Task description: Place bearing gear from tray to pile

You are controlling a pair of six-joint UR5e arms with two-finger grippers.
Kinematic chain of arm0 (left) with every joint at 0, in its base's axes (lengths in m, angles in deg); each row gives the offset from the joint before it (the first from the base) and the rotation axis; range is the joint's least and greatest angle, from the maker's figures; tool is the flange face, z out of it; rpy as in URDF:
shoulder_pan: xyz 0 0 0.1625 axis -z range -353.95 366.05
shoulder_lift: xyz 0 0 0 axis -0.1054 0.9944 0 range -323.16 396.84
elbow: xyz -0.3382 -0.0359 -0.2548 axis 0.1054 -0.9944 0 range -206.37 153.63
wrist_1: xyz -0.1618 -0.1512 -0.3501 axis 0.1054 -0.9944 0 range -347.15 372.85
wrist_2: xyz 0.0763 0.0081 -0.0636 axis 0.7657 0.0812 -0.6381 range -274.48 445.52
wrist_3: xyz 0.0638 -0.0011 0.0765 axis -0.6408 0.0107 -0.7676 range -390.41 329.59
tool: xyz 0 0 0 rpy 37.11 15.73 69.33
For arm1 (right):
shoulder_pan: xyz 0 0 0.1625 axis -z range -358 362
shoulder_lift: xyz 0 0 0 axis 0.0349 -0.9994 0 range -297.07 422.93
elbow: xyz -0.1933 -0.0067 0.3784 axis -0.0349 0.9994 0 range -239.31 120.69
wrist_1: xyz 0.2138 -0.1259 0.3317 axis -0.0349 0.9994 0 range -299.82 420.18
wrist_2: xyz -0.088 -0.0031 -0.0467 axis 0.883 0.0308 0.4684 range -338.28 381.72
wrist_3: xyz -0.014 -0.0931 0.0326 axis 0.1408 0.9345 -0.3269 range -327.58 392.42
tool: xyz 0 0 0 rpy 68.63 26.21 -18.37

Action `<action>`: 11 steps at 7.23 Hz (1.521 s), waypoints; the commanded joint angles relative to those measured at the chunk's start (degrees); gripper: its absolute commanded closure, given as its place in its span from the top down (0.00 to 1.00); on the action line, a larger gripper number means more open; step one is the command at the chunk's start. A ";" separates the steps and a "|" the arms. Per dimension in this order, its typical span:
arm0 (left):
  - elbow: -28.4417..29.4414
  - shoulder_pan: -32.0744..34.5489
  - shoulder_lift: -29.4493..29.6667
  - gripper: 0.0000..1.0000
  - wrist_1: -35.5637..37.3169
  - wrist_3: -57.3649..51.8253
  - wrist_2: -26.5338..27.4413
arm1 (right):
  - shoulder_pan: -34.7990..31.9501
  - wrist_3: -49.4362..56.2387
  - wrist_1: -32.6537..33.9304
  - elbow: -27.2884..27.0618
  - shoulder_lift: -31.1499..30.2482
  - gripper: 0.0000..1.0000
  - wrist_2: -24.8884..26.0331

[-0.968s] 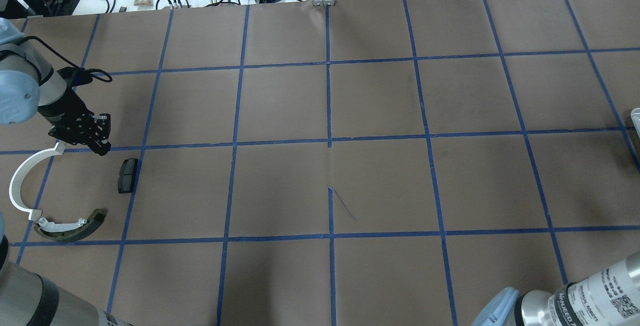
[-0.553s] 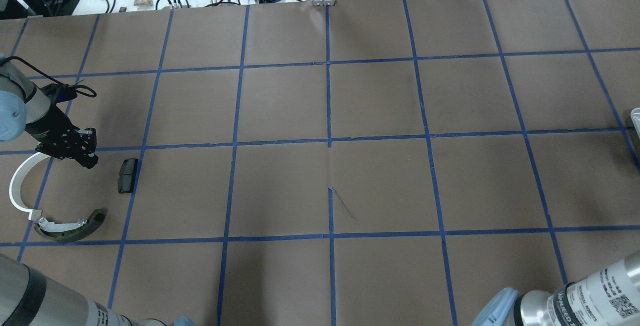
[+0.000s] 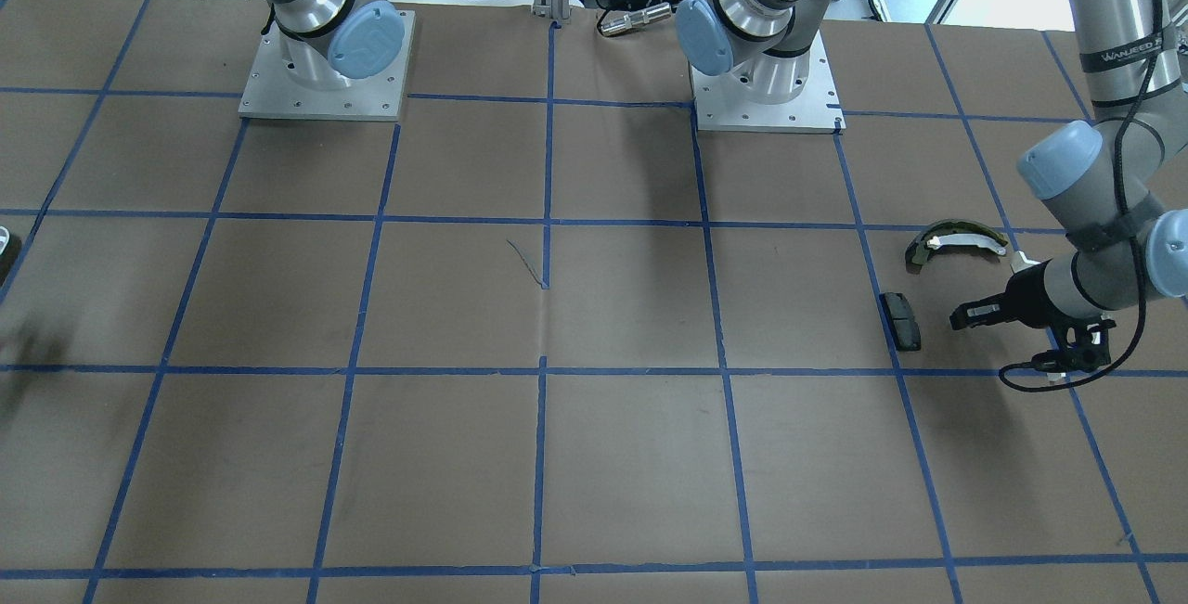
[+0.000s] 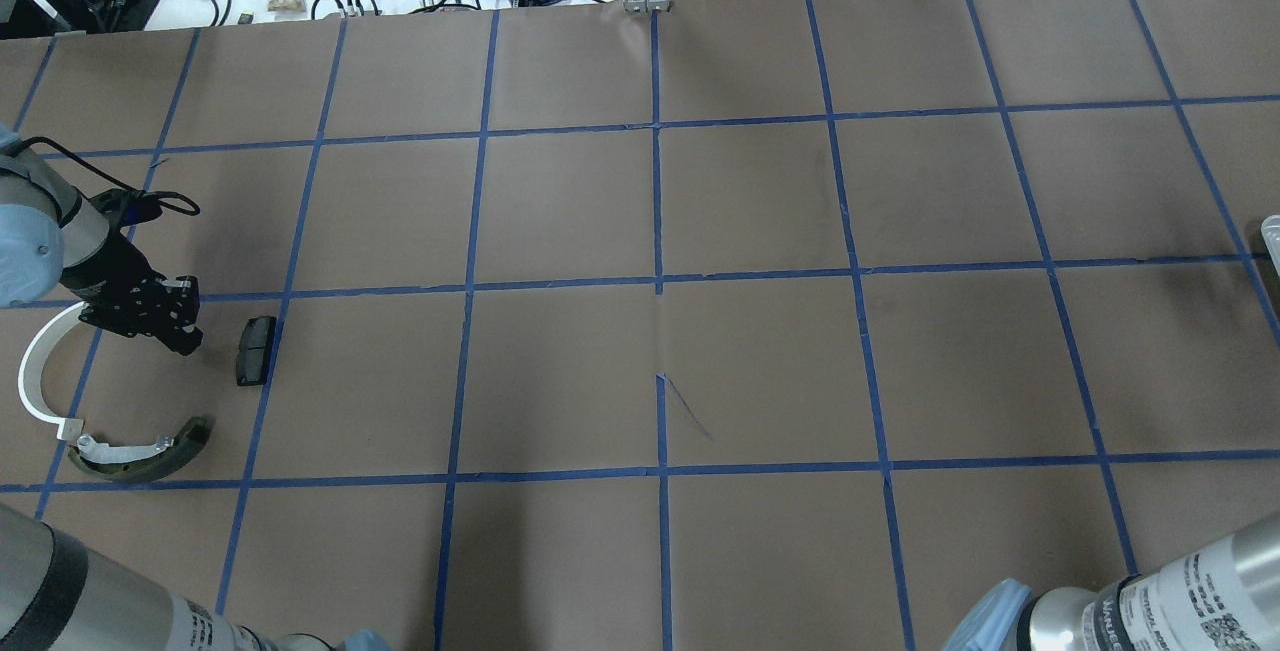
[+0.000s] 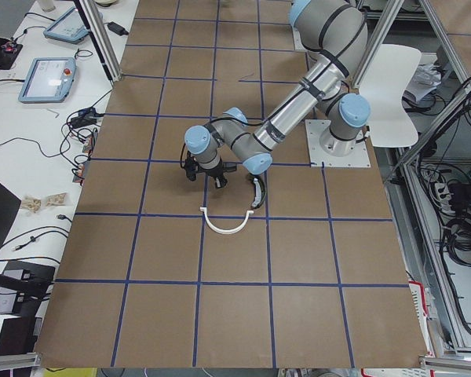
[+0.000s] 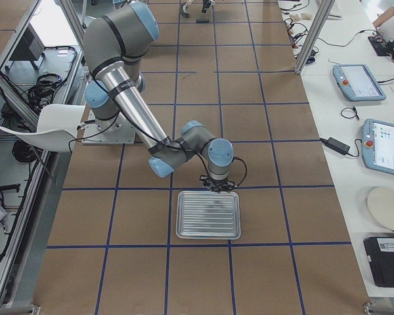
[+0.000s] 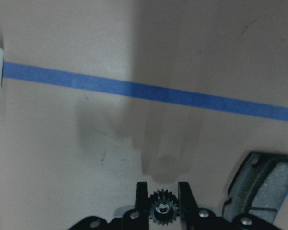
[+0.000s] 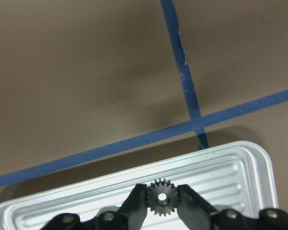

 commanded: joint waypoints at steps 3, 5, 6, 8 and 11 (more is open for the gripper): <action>0.01 -0.14 -1.00 1.00 -0.56 -0.03 0.20 | -18.82 -30.85 -2.86 -3.64 -4.49 0.00 -3.47; 1.15 0.12 -1.89 1.00 -1.70 0.14 0.20 | -30.77 -49.30 -2.25 -3.73 -4.58 0.00 -3.48; 1.68 0.30 -2.50 1.00 -2.14 0.14 0.20 | -37.10 -60.18 -1.99 -3.38 -4.67 0.00 -3.48; 4.13 0.91 -3.99 1.00 -6.77 0.23 -0.06 | -51.33 -85.38 4.75 -3.56 -4.06 0.00 -3.13; 5.28 8.61 -5.75 1.00 -7.86 0.58 0.28 | -67.00 -119.87 5.05 -3.47 -1.25 0.00 -3.21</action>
